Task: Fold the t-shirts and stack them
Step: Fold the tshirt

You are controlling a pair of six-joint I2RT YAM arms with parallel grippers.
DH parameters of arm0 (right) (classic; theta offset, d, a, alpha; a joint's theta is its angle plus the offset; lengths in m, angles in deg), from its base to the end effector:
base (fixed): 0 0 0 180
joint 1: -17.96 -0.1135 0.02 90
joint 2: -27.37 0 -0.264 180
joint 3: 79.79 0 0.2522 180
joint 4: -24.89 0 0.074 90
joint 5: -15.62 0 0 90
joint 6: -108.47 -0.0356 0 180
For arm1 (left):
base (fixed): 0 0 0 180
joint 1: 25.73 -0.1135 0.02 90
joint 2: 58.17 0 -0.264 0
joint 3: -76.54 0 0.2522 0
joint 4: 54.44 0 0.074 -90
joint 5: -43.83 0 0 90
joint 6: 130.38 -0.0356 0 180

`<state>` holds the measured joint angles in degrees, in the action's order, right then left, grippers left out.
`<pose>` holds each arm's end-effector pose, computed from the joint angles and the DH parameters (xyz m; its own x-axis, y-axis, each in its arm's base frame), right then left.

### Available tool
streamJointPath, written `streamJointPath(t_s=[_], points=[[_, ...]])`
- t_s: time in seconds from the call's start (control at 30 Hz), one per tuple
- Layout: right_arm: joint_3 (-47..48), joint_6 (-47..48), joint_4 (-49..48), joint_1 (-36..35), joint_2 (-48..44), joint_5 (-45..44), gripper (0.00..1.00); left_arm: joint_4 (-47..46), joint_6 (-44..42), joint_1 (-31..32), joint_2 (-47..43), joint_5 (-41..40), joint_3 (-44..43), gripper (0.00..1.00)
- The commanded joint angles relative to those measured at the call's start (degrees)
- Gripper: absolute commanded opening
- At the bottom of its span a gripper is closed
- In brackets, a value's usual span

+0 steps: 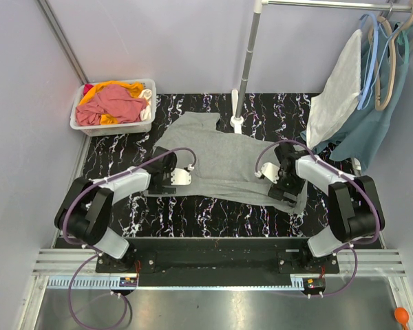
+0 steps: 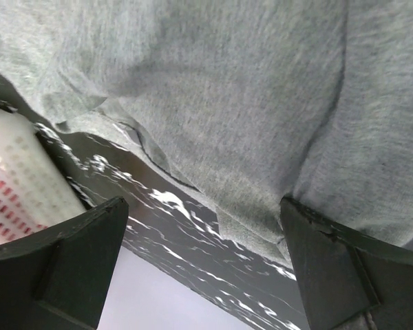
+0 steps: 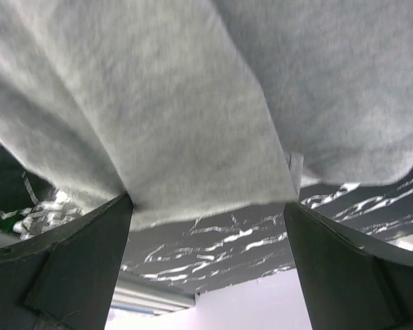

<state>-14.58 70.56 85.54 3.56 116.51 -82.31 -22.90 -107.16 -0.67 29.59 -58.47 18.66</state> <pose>0.2500 0.0591 0.1664 -0.4081 -0.9116 0.0503 -0.9044 0.3961 -0.1589 0.2572 -0.1119 0.1561 -0.0181 0.9997 -0.0167 0.8578 0.0241 0.5134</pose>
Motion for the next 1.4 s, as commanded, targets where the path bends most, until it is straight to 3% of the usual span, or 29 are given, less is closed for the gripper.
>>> streamJointPath(t_s=[0.0, 0.3, 0.87, 1.37], points=[[4.01, 0.47, 5.04, -0.37, -4.58, 0.89, 1.0, 7.79, 2.62, -0.36, -3.56, 1.92, -2.45, 0.99], [9.55, -2.26, 4.97, -0.37, -7.23, 4.05, 0.99, 11.66, 8.07, -0.27, -7.7, 9.48, -11.24, 0.99], [3.85, -4.02, -9.19, -0.37, 0.68, 5.37, 1.0, 6.57, 10.97, -0.1, 6.18, 10.71, -16.17, 0.99], [-3.1, -4.37, -11.48, -0.63, 0.69, 7.75, 1.0, 4.81, 9.74, 2.36, 7.69, 4.3, -8.8, 0.99]])
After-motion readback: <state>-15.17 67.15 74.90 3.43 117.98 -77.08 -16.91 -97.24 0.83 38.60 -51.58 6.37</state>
